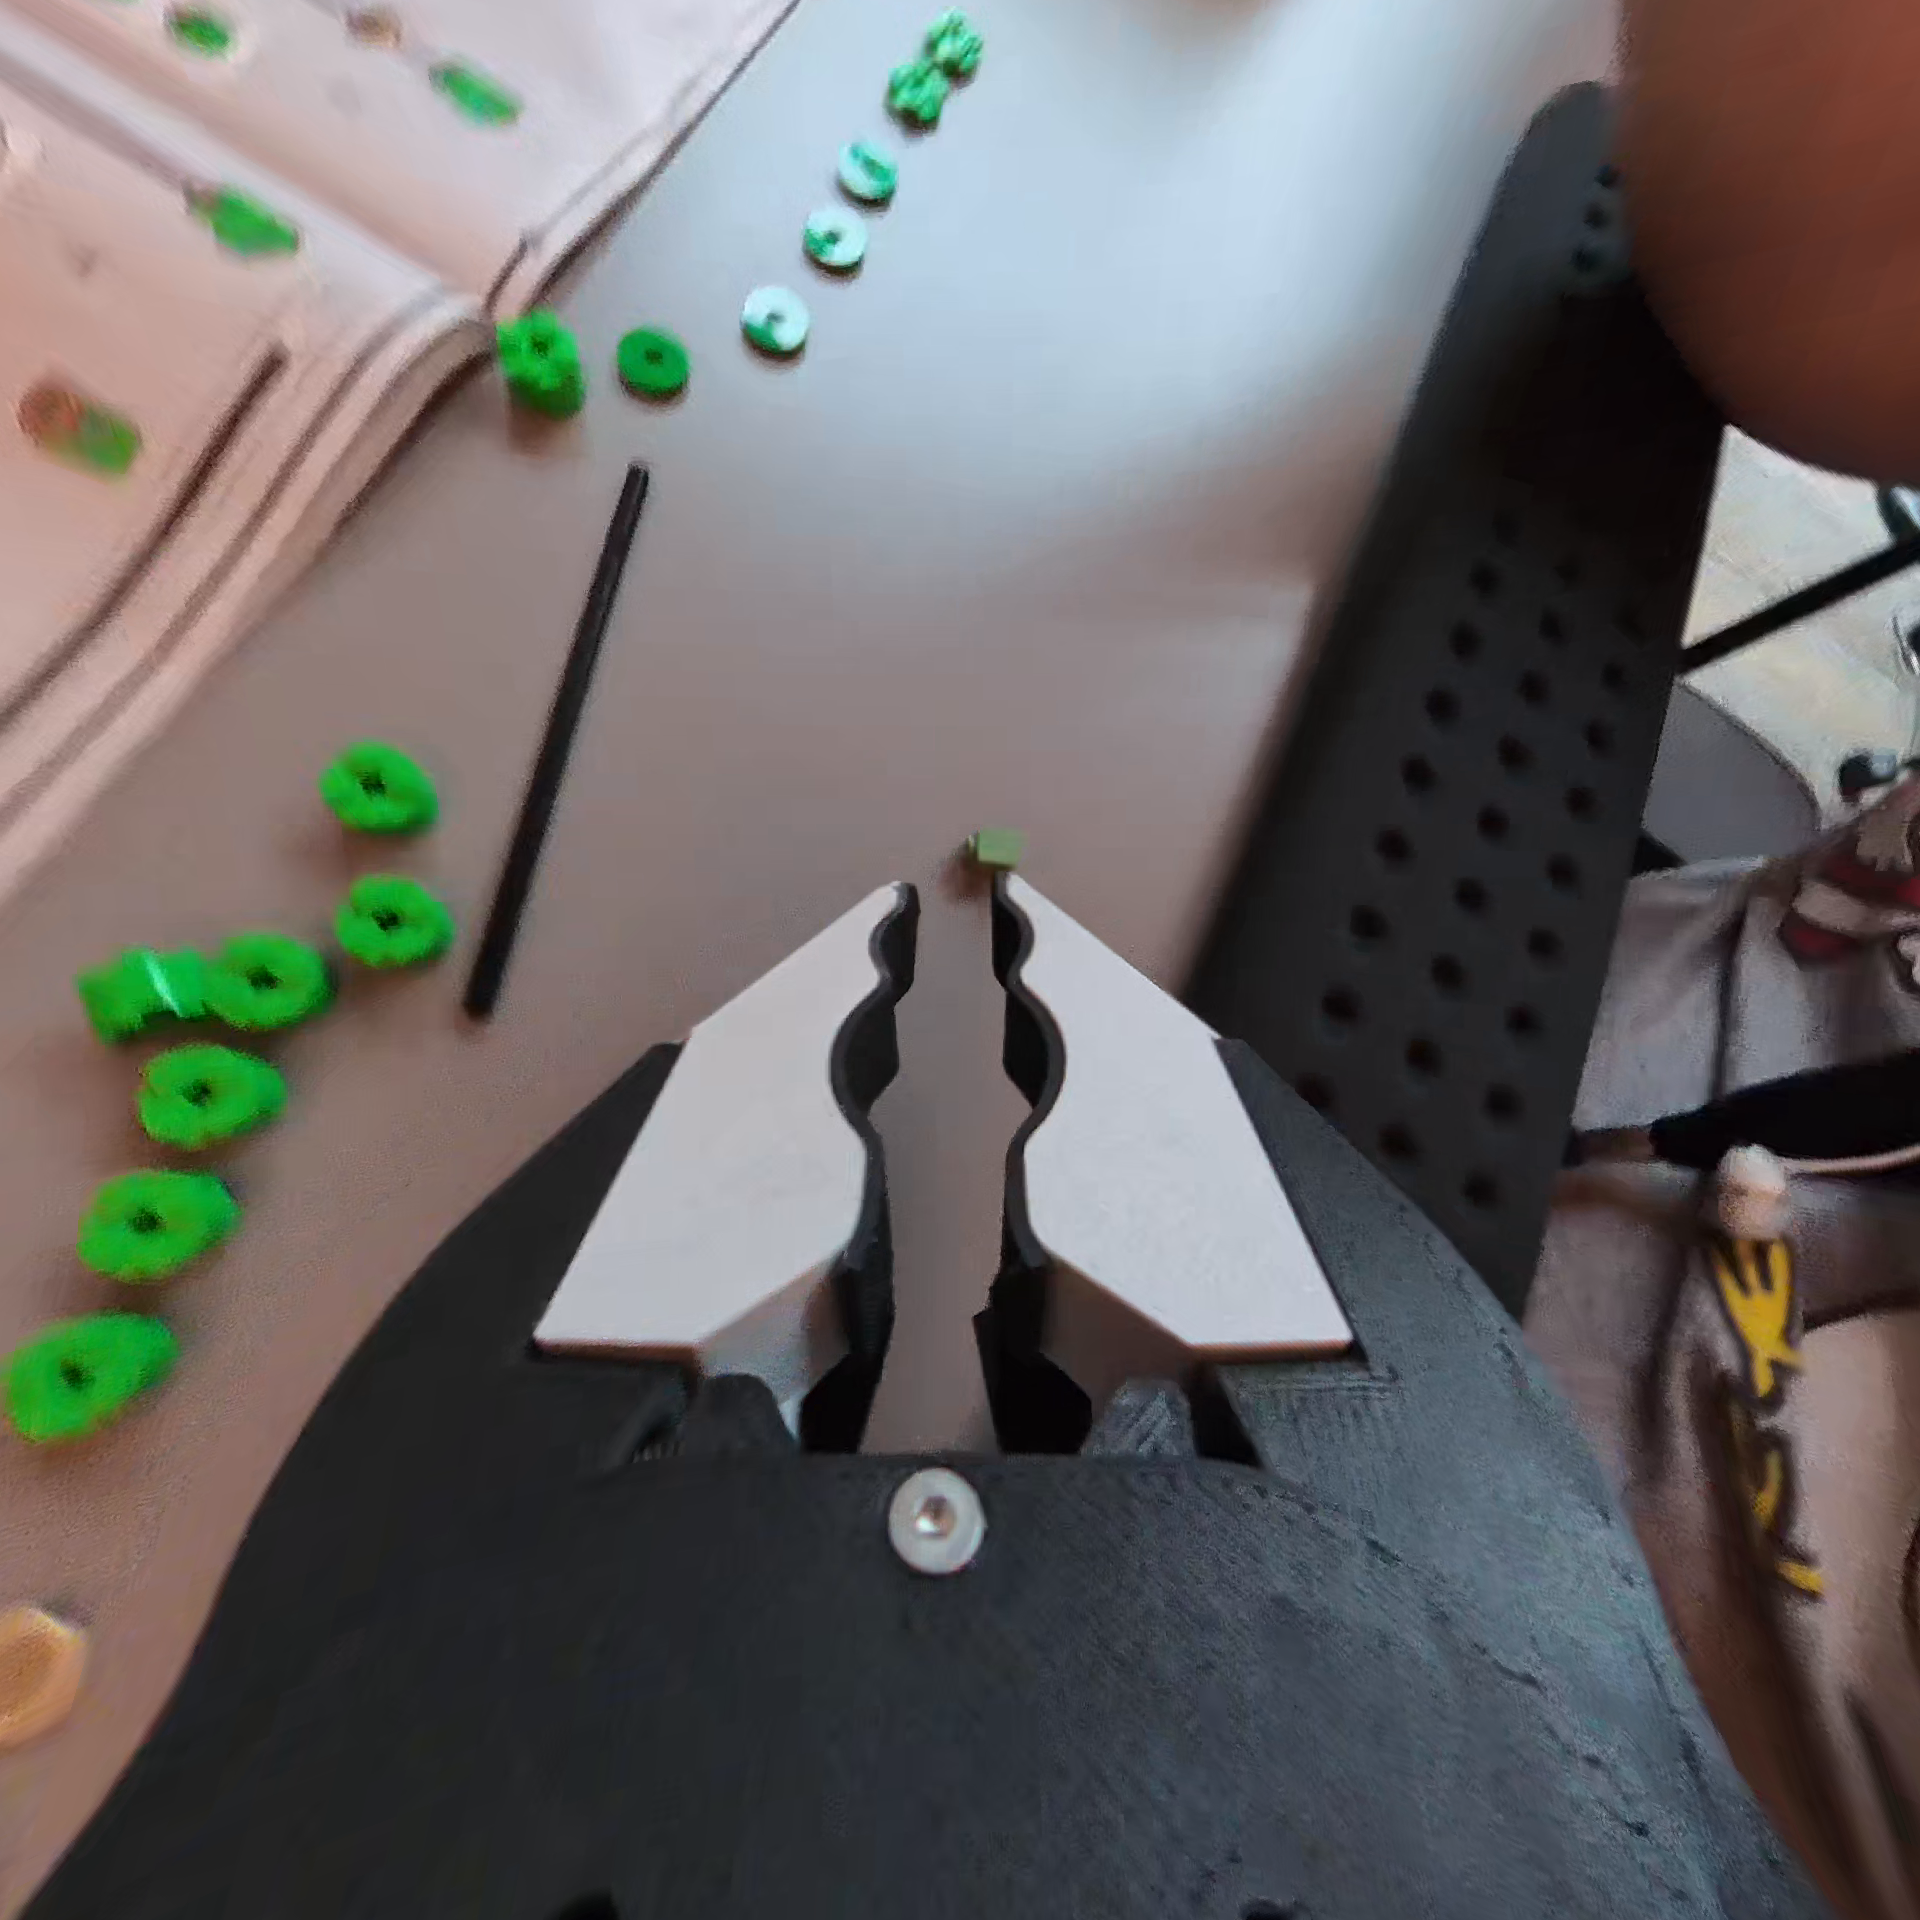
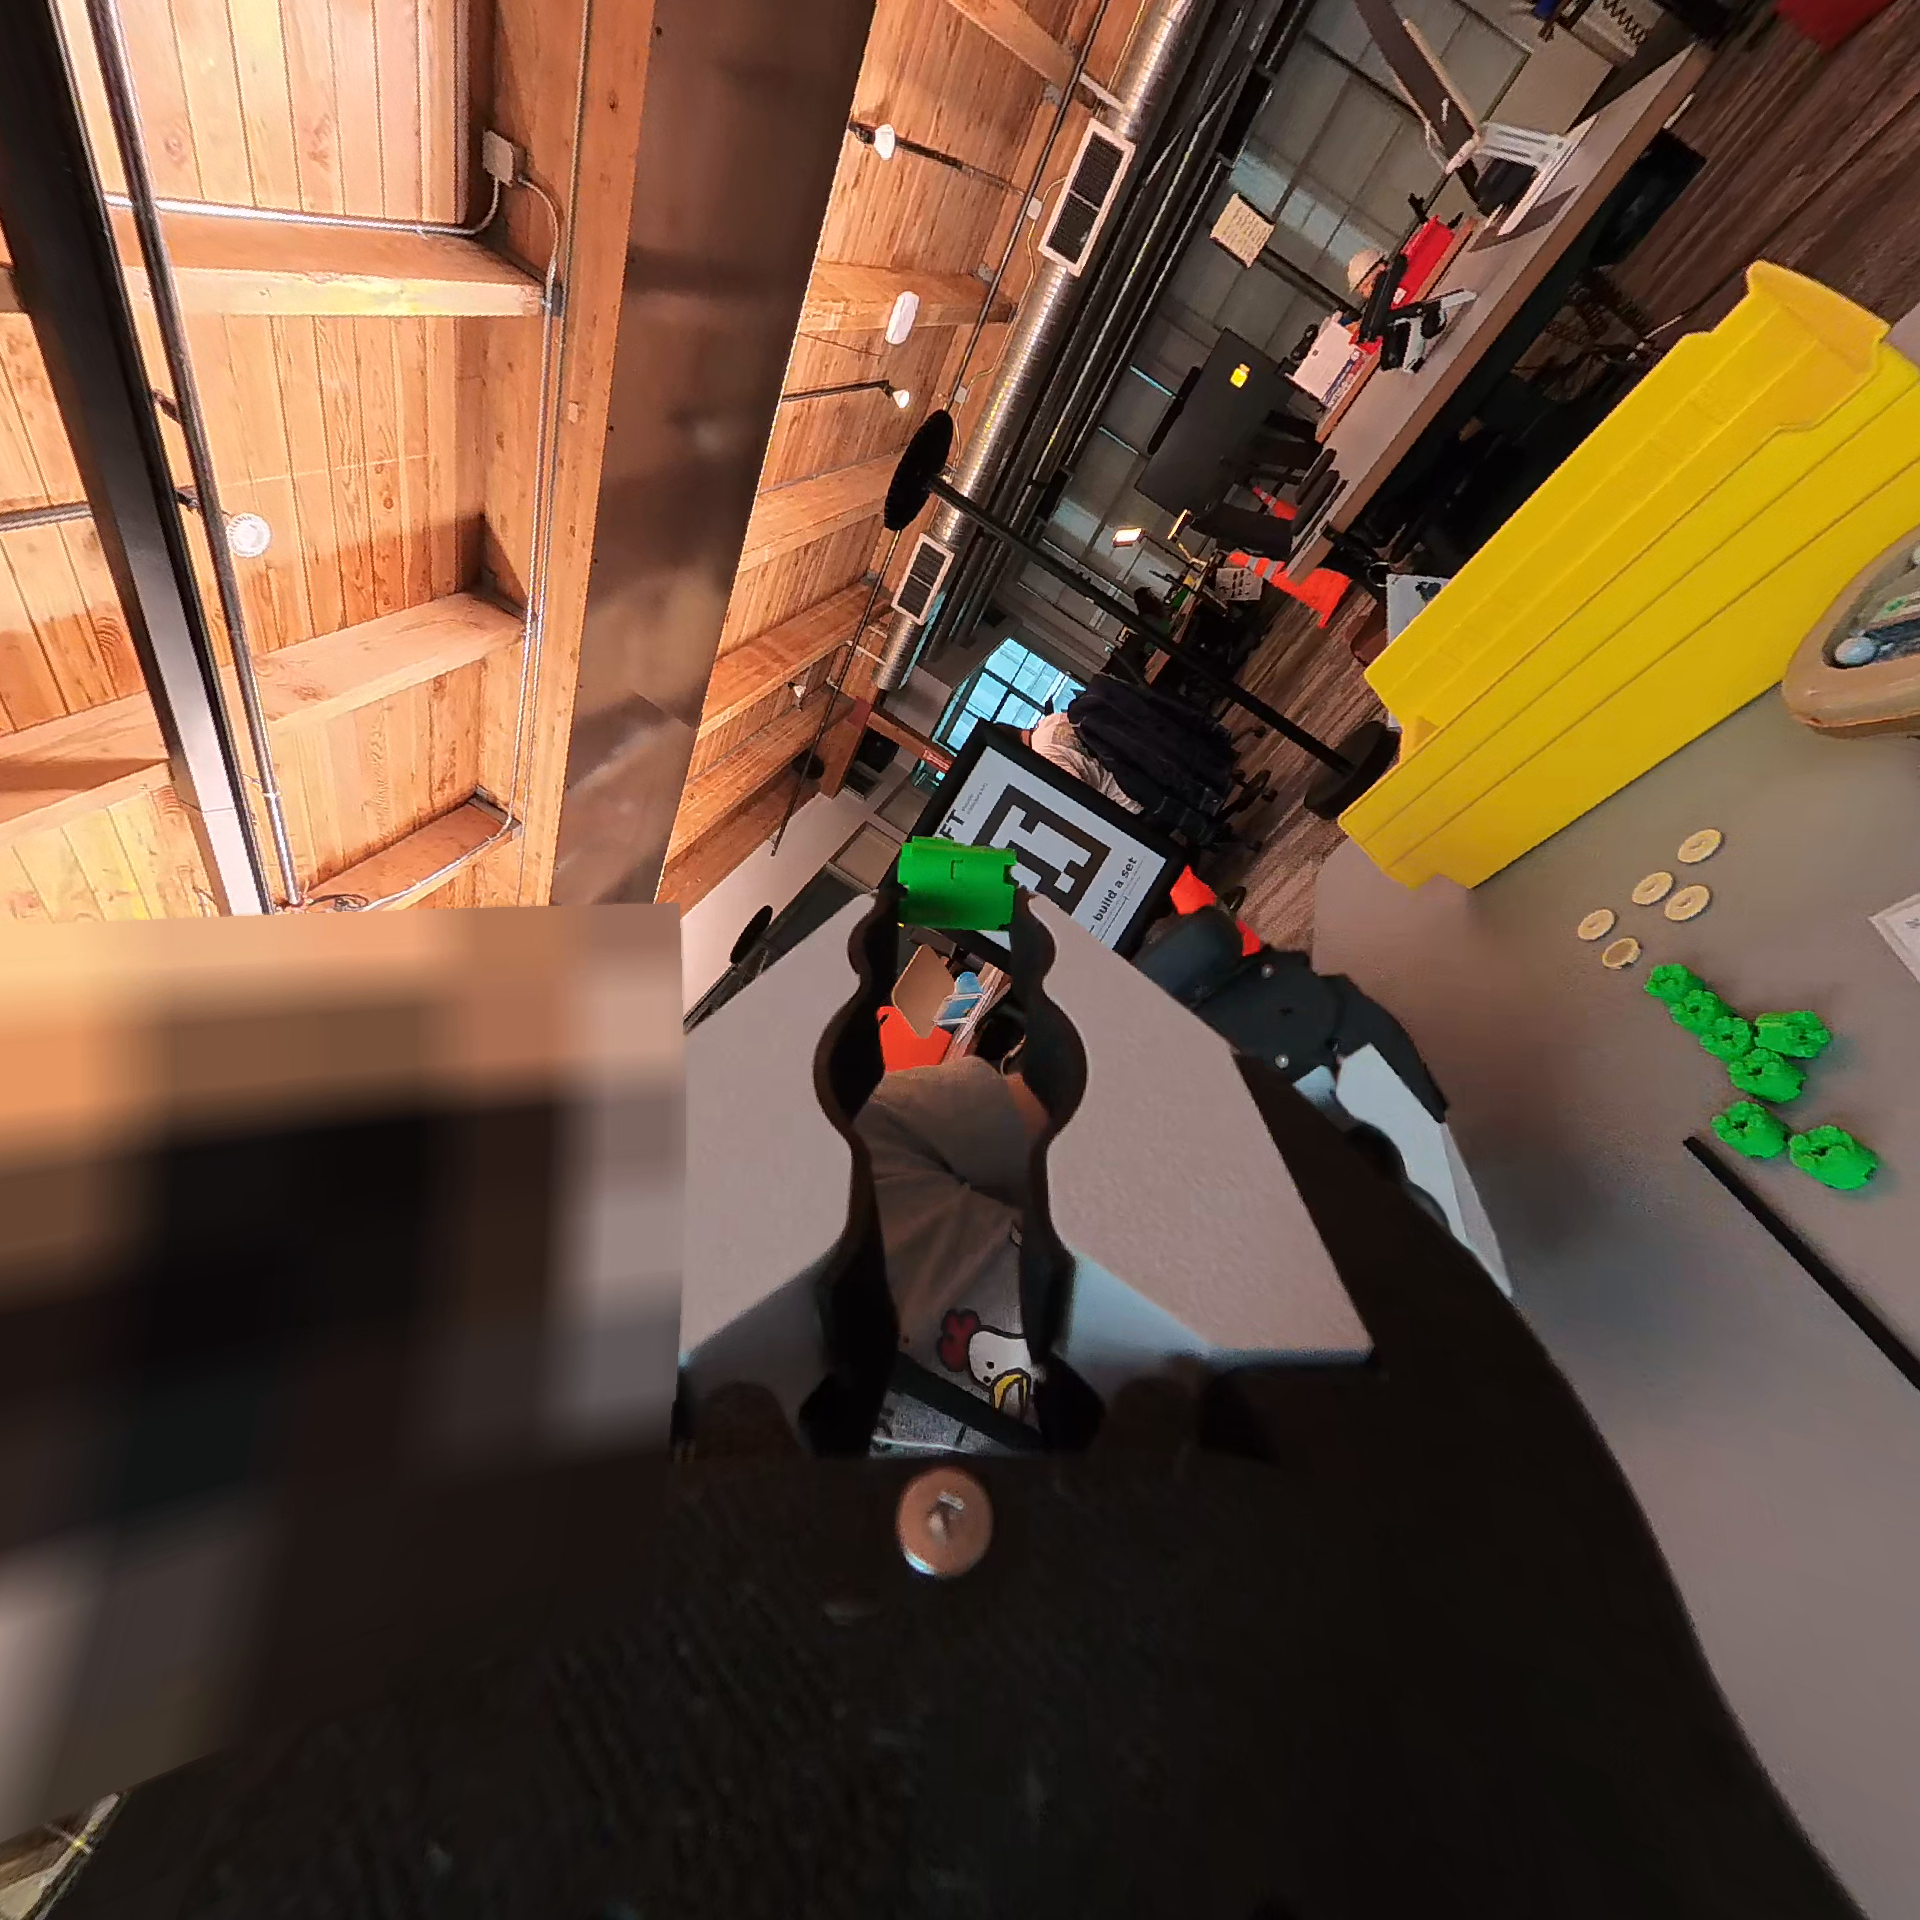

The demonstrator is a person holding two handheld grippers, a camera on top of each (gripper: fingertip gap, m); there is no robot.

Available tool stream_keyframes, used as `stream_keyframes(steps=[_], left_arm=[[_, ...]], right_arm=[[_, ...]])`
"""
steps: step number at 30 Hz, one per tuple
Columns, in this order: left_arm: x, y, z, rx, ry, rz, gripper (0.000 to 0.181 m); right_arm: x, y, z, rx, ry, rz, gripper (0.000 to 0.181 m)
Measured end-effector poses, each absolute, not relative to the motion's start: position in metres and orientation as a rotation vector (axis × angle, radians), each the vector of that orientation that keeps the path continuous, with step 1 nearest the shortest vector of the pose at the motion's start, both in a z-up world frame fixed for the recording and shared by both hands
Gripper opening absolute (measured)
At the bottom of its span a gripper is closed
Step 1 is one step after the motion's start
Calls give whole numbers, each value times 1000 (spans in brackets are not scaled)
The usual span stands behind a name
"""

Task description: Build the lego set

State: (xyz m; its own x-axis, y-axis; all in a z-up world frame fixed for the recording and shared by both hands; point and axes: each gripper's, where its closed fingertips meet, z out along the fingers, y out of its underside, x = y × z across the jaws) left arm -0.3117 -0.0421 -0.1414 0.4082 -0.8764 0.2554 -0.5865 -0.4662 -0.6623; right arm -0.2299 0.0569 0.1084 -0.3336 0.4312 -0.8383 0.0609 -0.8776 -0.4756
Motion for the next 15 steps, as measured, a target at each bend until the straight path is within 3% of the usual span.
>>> stream_keyframes(steps=[4,12,15], left_arm=[[-303,-52,-152,-2288,1137,-783,12],[-296,-44,-153,-2141,1424,-729,29],[-294,-45,-157,-2092,1557,-663,27]], right_arm=[[-231,55,109,-1651,-636,2309,20],[-236,47,112,-1645,-675,2313,20],[-235,47,113,-1641,-673,2310,20]])
